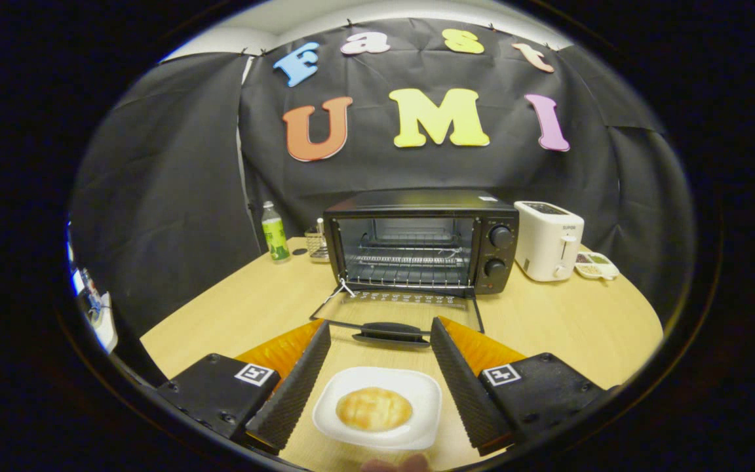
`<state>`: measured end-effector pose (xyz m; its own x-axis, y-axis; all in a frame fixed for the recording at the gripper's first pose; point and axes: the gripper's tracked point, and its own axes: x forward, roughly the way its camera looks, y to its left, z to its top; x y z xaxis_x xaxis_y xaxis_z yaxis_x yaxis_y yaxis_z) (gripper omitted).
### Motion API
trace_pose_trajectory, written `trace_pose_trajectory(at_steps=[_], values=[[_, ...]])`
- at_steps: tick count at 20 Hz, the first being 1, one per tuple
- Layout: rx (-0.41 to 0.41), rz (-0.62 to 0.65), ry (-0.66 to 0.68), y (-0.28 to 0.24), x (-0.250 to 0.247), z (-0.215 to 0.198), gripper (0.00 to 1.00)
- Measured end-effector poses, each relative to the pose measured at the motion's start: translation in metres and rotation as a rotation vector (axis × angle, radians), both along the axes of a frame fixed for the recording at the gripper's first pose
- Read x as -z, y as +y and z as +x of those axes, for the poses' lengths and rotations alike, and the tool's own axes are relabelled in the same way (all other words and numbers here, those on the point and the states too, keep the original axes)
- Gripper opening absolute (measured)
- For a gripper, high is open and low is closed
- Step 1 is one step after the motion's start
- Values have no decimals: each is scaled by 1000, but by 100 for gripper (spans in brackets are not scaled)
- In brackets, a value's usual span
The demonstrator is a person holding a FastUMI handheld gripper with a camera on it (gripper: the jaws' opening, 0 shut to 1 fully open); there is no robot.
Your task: Open the toaster oven, put the food inside, and close the toaster oven door.
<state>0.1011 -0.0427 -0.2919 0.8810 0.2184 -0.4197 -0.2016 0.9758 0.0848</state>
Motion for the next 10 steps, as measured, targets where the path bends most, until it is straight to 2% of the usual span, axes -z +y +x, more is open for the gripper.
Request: trace_pose_trajectory(at_steps=[6, 10], values=[[-51, 60, -18, -10, 6, -39, 100], [-94, 87, 35, -1, 37, -50, 100]])
